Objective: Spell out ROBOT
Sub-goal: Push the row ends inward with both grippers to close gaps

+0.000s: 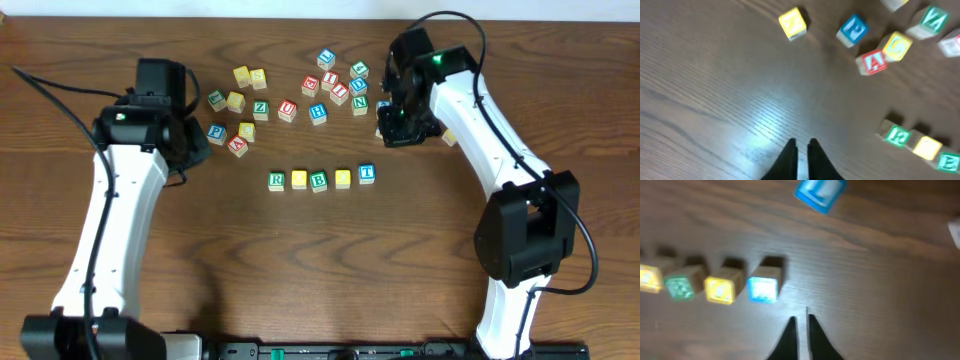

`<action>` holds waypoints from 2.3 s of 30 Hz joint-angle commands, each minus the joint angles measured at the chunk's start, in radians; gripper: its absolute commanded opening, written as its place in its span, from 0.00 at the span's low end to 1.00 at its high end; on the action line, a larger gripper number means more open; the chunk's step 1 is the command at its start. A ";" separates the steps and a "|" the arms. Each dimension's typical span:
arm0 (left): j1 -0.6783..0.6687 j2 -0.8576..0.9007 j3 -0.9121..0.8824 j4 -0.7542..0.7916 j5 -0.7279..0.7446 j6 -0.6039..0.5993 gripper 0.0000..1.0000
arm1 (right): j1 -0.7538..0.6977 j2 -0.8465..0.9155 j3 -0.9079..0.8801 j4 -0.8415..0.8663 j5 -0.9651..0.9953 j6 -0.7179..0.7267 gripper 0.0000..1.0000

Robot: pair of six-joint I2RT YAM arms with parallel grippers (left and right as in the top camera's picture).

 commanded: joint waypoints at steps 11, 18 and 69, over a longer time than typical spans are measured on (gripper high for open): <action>-0.125 0.142 -0.233 0.259 0.105 0.010 0.07 | 0.000 0.003 -0.275 0.233 0.060 0.171 0.01; -0.175 0.288 -0.241 0.345 0.185 0.010 0.07 | 0.039 0.003 -0.325 0.313 0.026 0.164 0.01; -0.323 0.348 -0.231 0.532 0.260 0.171 0.07 | 0.150 0.007 -0.345 0.393 -0.077 0.311 0.01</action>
